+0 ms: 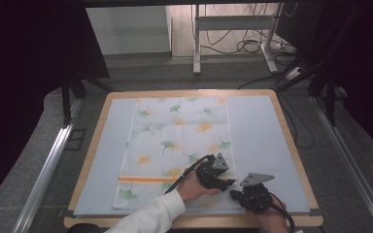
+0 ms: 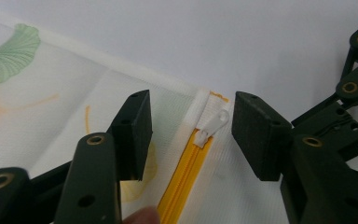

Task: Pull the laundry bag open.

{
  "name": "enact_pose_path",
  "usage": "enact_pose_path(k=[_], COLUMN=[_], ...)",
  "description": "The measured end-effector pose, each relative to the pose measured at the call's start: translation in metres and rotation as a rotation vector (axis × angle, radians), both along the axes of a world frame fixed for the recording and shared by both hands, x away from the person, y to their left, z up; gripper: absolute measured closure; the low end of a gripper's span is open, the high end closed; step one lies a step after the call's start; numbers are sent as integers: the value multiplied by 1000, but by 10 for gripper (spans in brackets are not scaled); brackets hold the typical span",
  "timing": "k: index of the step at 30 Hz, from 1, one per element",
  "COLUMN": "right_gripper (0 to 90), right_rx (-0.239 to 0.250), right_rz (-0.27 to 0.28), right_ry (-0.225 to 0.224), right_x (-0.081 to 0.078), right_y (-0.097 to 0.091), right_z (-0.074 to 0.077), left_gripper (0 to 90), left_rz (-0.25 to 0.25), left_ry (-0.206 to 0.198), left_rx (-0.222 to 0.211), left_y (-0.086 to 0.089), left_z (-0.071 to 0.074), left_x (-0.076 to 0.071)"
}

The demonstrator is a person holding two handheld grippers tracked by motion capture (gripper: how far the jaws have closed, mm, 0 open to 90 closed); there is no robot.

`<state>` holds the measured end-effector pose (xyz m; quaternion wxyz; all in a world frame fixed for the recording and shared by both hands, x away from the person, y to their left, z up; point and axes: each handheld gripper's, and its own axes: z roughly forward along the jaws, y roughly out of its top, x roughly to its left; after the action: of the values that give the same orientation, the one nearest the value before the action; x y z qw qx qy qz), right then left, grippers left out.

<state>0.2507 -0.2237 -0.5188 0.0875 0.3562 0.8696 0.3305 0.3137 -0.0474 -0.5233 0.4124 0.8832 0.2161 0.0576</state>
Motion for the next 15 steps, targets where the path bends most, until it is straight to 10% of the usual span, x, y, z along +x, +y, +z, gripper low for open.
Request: enact_pose_path(k=[6,15], right_gripper=[885,884], right_rx=[4,7], right_rz=[-3,-2], right_ry=[8,10], right_x=[1,1], right_y=[-1,-1], right_z=[0,0], left_gripper=[500,658], left_rz=[-18,-17], left_ry=[-5,62], left_rx=[48,-2], left_y=[-6,-10], left_z=[-5,-7], left_x=[1,7])
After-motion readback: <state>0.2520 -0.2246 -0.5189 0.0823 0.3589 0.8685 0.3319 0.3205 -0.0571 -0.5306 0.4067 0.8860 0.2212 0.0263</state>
